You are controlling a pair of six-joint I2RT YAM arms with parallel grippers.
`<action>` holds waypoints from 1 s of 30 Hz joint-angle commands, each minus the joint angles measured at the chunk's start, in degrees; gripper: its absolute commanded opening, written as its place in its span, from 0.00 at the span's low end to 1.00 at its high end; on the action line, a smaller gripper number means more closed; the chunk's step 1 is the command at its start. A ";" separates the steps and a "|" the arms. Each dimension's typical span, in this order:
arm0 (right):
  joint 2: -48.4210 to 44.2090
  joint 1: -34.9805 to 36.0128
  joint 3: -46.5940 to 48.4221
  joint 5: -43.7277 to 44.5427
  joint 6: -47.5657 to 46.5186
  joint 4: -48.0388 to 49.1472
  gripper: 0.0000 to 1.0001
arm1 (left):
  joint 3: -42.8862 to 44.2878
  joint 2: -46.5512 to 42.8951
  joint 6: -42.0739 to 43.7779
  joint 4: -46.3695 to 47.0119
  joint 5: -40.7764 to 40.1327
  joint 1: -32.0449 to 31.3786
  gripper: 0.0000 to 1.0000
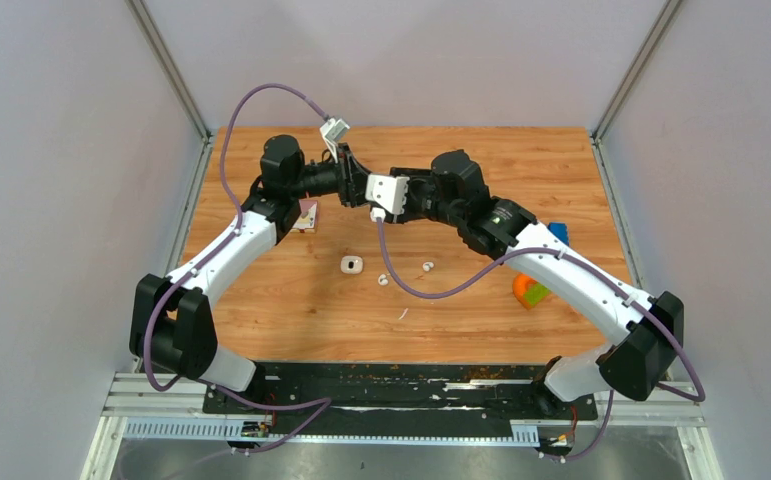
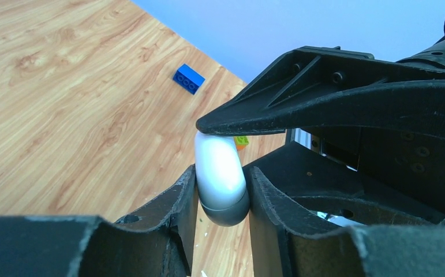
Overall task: Insert the wireless bluetooth earbuds into the charging case
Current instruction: Adjust the charging case at the center of the board.
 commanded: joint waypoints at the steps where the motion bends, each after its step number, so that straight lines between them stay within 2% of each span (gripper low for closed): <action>1: -2.37 0.49 0.96 -1.61 1.23 0.91 0.32 | 1.57 0.18 0.68 2.76 1.63 -0.04 0.26; 5: -3.61 -1.83 3.66 -15.09 4.77 -11.04 0.60 | -0.11 -0.25 0.89 5.38 3.81 0.48 0.20; 6: -3.62 -2.70 4.55 -17.48 6.22 -13.70 0.64 | -0.84 -0.37 1.02 6.41 4.81 0.60 0.18; 9: -0.88 -6.18 10.58 -24.38 8.44 -25.46 0.67 | -3.52 -1.50 4.59 8.04 7.59 0.89 0.16; 14: 9.54 -12.72 30.30 -37.24 9.46 -47.72 0.65 | -8.94 -7.05 21.81 0.61 7.66 0.24 0.13; 16: 14.00 -12.91 37.22 -39.59 6.14 -56.51 0.61 | -11.57 -8.86 25.55 1.33 7.18 -0.30 0.14; 18: 17.46 -12.92 41.43 -40.84 4.01 -62.54 0.56 | -14.37 -10.36 25.39 6.25 5.91 -0.83 0.14; 21: 19.44 -12.84 42.29 -42.46 5.52 -63.90 0.52 | -17.64 -11.41 22.91 14.88 4.52 -1.87 0.14; 30: 20.42 -11.52 40.69 -40.98 7.84 -63.18 0.45 | -22.02 -12.09 18.11 27.55 2.12 -4.55 0.14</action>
